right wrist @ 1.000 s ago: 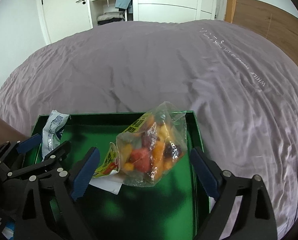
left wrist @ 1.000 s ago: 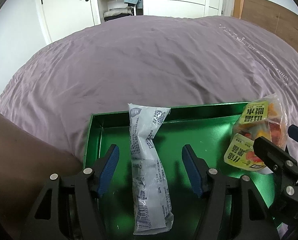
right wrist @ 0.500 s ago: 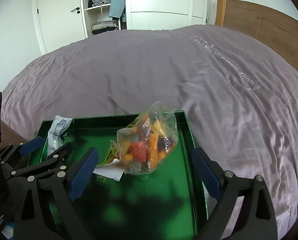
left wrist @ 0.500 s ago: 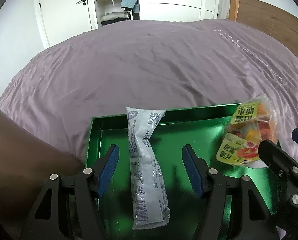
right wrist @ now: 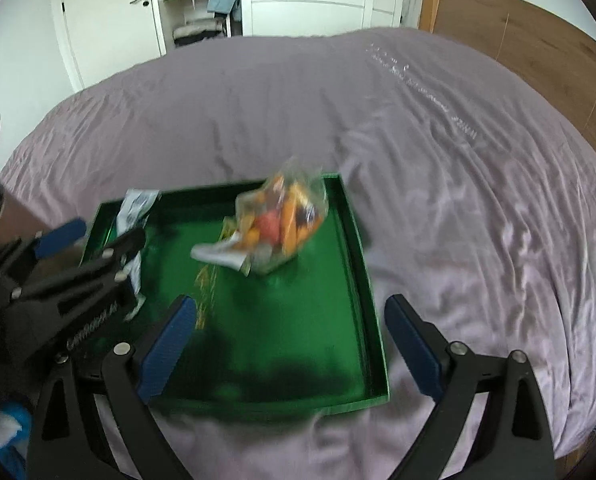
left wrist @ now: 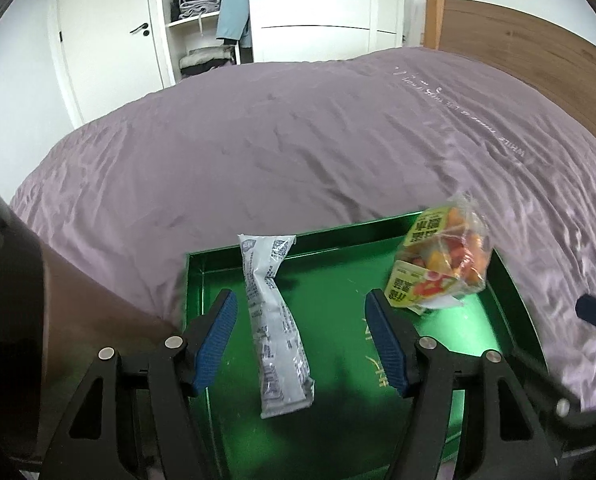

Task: Organize snacks
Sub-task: 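Lift both grippers away from the green tray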

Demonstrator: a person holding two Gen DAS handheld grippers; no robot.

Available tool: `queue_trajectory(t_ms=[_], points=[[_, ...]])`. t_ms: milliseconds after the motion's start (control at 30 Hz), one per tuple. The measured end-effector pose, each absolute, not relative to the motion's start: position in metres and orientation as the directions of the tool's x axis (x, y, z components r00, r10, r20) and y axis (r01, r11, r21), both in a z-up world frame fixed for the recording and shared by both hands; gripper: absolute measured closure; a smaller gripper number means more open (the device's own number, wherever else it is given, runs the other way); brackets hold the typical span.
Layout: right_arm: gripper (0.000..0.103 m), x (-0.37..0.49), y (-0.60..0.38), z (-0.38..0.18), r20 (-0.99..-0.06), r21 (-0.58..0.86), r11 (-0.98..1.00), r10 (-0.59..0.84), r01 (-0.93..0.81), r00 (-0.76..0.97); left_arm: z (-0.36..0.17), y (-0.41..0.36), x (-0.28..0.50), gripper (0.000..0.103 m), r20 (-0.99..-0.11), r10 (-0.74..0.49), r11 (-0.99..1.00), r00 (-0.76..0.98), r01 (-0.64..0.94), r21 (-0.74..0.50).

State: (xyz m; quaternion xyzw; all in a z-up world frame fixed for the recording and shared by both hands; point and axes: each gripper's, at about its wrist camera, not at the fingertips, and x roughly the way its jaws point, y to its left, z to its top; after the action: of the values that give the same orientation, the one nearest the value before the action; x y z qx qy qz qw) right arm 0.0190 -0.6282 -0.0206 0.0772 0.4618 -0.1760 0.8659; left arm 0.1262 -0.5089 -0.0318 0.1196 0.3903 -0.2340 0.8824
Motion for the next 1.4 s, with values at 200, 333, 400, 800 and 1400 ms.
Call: queue_trajectory(t_ms=[200,333,400,800,1400], points=[[0.000,-0.002,-0.619,-0.013,-0.876,0.004,0.927,-0.178,0.376,0.448,-0.017,-0.502,0.117,0.042,-0.744,-0.321,0.851,0.587,0.522,0.045],[0.000,-0.016,-0.616,-0.014,-0.911,0.023,0.926,-0.136,0.376,0.389,-0.007,-0.500,0.110,0.042,-0.742,-0.333,0.841,0.582,0.540,0.046],[0.000,-0.023,-0.613,-0.014,-0.923,0.013,0.929,-0.130,0.370,0.361,-0.003,-0.500,0.105,0.042,-0.743,-0.342,0.831,0.576,0.554,0.047],[0.000,-0.043,-0.600,-0.004,-0.935,0.012,0.928,-0.122,0.372,0.334,0.016,-0.493,0.085,0.042,-0.736,-0.379,0.801,0.561,0.597,0.042],[0.000,-0.055,-0.581,0.012,-0.922,-0.054,0.926,-0.190,0.372,0.337,0.027,-0.480,0.079,0.042,-0.725,-0.418,0.787,0.548,0.617,0.013]])
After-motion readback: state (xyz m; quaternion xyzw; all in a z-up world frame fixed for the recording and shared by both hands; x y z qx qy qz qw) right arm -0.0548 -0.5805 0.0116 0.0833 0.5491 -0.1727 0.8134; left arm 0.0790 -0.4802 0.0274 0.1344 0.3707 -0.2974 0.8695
